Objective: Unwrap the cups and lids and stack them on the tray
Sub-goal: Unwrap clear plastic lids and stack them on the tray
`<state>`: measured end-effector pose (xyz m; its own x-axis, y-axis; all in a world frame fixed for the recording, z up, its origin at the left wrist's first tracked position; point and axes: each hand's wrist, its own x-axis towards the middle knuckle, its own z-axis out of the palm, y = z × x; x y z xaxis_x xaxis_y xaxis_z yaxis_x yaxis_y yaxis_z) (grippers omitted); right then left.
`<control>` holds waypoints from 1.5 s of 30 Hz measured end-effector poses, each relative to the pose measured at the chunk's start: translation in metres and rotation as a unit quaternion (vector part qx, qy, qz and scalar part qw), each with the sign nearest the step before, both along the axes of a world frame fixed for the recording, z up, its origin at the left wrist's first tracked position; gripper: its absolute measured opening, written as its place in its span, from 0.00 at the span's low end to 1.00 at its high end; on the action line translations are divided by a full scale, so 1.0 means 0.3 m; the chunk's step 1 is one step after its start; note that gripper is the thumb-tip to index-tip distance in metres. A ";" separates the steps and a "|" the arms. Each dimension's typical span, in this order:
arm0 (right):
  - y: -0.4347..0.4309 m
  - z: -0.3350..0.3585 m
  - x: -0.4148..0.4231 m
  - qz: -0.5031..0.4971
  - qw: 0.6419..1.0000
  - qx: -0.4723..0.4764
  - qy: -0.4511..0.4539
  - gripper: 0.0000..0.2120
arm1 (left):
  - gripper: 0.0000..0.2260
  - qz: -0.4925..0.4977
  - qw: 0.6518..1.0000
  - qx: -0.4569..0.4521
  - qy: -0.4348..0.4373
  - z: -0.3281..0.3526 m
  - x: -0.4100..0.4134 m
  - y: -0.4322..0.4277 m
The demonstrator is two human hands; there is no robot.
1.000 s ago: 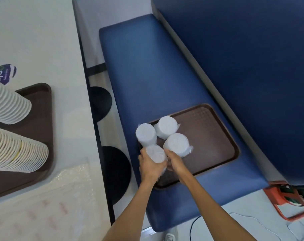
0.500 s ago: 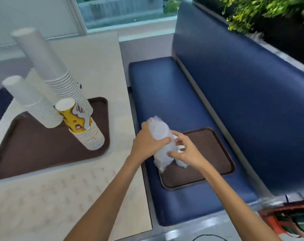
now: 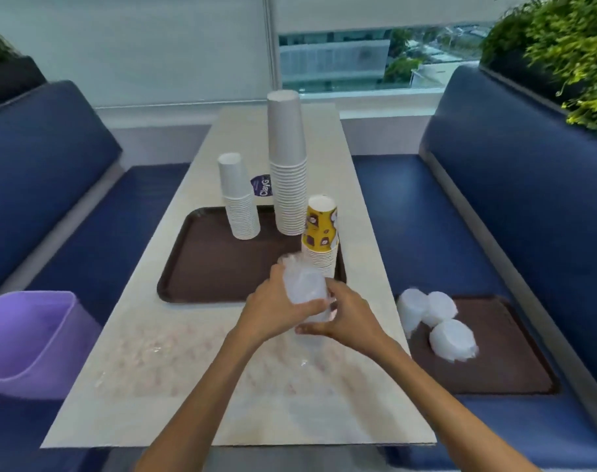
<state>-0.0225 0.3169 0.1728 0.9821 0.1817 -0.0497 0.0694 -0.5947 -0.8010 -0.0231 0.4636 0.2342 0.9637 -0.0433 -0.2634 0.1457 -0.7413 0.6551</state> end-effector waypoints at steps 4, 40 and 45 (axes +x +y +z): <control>0.243 0.015 0.077 -0.005 0.999 0.029 -0.036 0.40 | 0.42 0.049 0.998 -0.008 -0.036 -0.008 0.081 0.212; 0.648 -0.084 0.452 -0.084 0.990 0.112 0.027 0.59 | 0.40 0.017 0.998 -0.065 -0.020 -0.193 0.491 0.569; 0.669 -0.084 0.477 -0.101 0.986 0.131 -0.032 0.57 | 0.32 0.088 0.985 -0.083 -0.123 -0.137 0.522 0.579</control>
